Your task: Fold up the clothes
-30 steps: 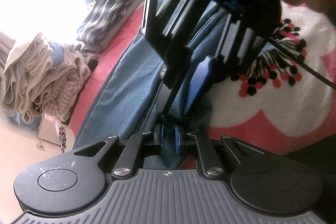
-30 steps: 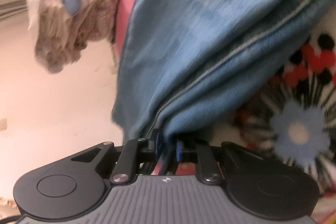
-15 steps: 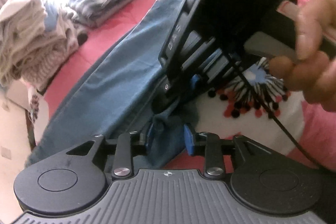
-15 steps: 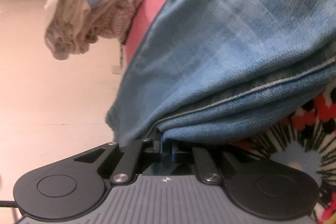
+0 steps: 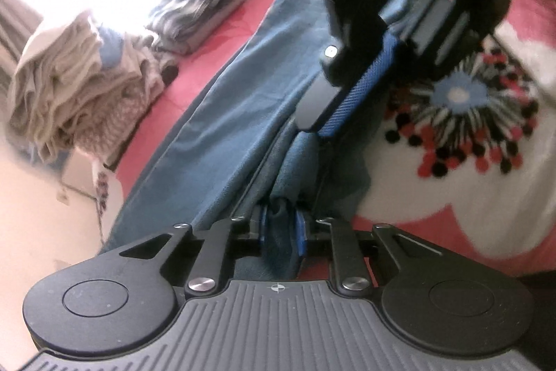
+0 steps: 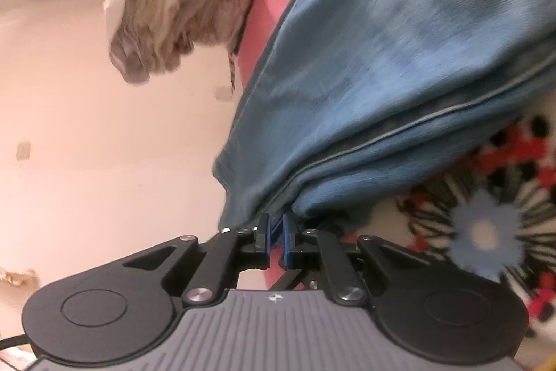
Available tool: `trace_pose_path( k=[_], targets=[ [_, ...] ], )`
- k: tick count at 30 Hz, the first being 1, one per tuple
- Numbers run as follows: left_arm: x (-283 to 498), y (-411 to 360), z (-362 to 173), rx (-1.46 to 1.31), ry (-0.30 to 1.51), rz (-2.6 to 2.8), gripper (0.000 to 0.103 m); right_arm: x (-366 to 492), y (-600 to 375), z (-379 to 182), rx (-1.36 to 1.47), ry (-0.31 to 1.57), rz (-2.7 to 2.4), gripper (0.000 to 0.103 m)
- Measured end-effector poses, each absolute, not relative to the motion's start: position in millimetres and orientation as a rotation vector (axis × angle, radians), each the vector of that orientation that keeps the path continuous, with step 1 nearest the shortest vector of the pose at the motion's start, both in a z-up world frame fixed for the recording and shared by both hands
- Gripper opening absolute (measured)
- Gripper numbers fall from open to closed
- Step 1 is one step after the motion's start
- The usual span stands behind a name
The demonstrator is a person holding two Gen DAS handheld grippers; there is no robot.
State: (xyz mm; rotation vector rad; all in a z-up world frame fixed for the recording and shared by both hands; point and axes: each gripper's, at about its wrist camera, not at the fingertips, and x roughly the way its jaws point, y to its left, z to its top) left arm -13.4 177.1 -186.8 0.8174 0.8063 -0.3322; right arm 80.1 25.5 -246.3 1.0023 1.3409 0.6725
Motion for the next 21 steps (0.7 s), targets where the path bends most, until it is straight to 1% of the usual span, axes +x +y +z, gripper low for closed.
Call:
trace_pose_path(
  k=[2, 3, 8, 13, 17, 20, 21],
  targets=[
    [-14.1, 177.1, -188.8, 0.833, 0.803, -0.323, 0.016, 89.7, 35.8, -252.2, 0.915, 1.344, 0.618, 0.004],
    [-15.2, 176.7, -189.5, 0.845, 0.799, -0.322, 0.016, 94.3, 39.4, -254.7, 0.882, 1.338, 0.6, 0.0],
    [-13.8, 178.1, -191.2, 0.859, 0.799, -0.322, 0.016, 91.4, 54.2, -232.6, 0.658, 1.253, 0.74, 0.001],
    [-13.4, 180.9, -192.9, 0.866, 0.788, -0.322, 0.015, 83.7, 67.3, -230.6, 0.496, 1.267, 0.793, 0.001],
    [-19.3, 179.7, -196.5, 0.9, 0.765, -0.334, 0.015, 91.8, 78.3, -223.9, 0.42, 1.153, 0.767, 0.0],
    [-20.0, 177.9, -197.4, 0.921, 0.743, -0.336, 0.015, 75.8, 86.3, -221.5, 0.245, 1.061, 0.753, 0.0],
    [-19.0, 178.6, -197.5, 0.914, 0.745, -0.338, 0.015, 70.9, 87.2, -225.4, 0.198, 1.058, 0.751, 0.0]
  ],
)
